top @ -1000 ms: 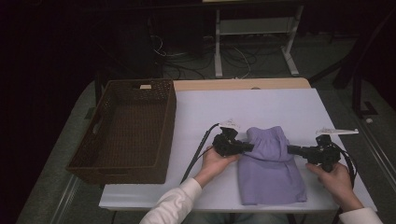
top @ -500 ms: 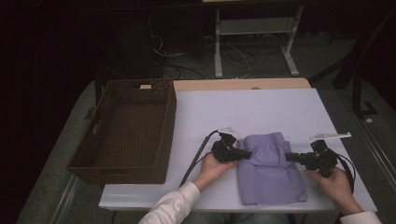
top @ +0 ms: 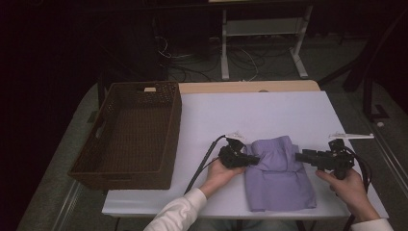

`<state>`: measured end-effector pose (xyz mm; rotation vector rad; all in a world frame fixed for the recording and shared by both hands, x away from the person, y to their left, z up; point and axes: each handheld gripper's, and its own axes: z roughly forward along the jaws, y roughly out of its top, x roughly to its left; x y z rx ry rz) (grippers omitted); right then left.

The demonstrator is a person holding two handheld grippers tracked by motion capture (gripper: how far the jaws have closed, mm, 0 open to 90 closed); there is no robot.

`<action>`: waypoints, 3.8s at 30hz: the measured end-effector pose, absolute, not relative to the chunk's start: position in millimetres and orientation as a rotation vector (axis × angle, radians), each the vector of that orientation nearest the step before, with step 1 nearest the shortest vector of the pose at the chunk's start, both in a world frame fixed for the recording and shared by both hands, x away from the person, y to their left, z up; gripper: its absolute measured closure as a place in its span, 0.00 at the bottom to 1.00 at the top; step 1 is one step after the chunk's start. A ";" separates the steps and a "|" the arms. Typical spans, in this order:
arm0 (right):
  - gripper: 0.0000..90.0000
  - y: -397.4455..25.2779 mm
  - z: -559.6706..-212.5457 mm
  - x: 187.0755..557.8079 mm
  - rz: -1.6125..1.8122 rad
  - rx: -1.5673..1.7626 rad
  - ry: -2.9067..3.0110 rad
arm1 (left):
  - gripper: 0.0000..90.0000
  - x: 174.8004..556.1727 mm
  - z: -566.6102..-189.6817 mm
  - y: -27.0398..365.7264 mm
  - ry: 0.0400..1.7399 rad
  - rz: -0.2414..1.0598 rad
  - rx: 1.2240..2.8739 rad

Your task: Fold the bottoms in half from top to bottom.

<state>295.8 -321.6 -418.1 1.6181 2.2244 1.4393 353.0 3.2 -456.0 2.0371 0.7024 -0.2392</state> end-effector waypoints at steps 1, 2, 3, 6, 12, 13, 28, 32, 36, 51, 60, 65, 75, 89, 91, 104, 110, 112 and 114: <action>0.47 -322.8 -416.6 297.1 1.461 1.623 2.214 | 0.96 353.0 -455.9 3.3 0.703 -0.239 2.036; 0.42 -324.3 -415.4 298.7 1.494 1.618 2.210 | 0.96 353.0 -455.9 3.3 0.704 -0.240 2.035; 0.41 -325.4 -414.0 300.5 1.529 1.610 2.210 | 0.96 352.9 -455.8 3.2 0.705 -0.240 2.034; 0.34 -326.3 -411.1 307.8 1.576 1.614 2.214 | 0.96 352.8 -455.7 3.2 0.708 -0.241 2.031; 0.30 -323.3 -411.7 323.2 1.572 1.618 2.223 | 0.96 353.2 -455.7 3.6 0.700 -0.235 2.034; 0.30 -322.8 -412.2 325.9 1.570 1.627 2.225 | 0.96 353.3 -455.8 3.7 0.699 -0.234 2.034; 0.30 -312.2 -426.7 353.2 1.529 1.688 2.339 | 0.96 353.6 -456.6 3.7 0.693 -0.233 2.036; 0.30 -309.1 -430.5 357.5 1.520 1.707 2.357 | 0.96 353.5 -456.5 3.7 0.692 -0.230 2.037; 0.31 -306.2 -435.7 362.4 1.502 1.717 2.392 | 0.96 353.6 -456.8 3.5 0.689 -0.229 2.037; 0.35 -286.9 -439.7 381.7 1.480 1.689 2.505 | 0.95 353.7 -456.4 3.5 0.679 -0.218 2.036; 0.43 -290.0 -429.0 378.6 1.568 1.625 2.504 | 0.92 351.8 -452.9 3.4 0.664 -0.206 2.020; 0.51 -290.5 -424.2 375.2 1.589 1.567 2.526 | 0.91 349.8 -451.8 2.6 0.657 -0.209 2.015; 0.85 -292.5 -422.7 373.0 1.535 1.543 2.526 | 0.90 348.4 -452.8 2.1 0.648 -0.214 2.012; 0.87 -307.9 -417.2 371.5 1.610 1.443 2.473 | 0.74 349.8 -439.0 12.4 0.668 -0.195 1.938; 0.87 -308.0 -417.2 370.1 1.616 1.436 2.477 | 0.70 350.6 -435.9 15.8 0.677 -0.191 1.922; 0.86 -309.4 -412.8 332.1 1.698 1.302 2.473 | 0.54 354.5 -420.0 32.6 0.724 -0.145 1.832; 0.84 -308.1 -412.8 318.0 1.700 1.281 2.482 | 0.52 354.2 -414.1 36.5 0.720 -0.129 1.824; 0.84 -307.7 -413.1 312.3 1.689 1.273 2.491 | 0.52 354.3 -413.1 37.6 0.725 -0.126 1.817; 0.83 -308.1 -413.2 305.4 1.682 1.262 2.497 | 0.52 354.3 -412.5 38.4 0.728 -0.123 1.815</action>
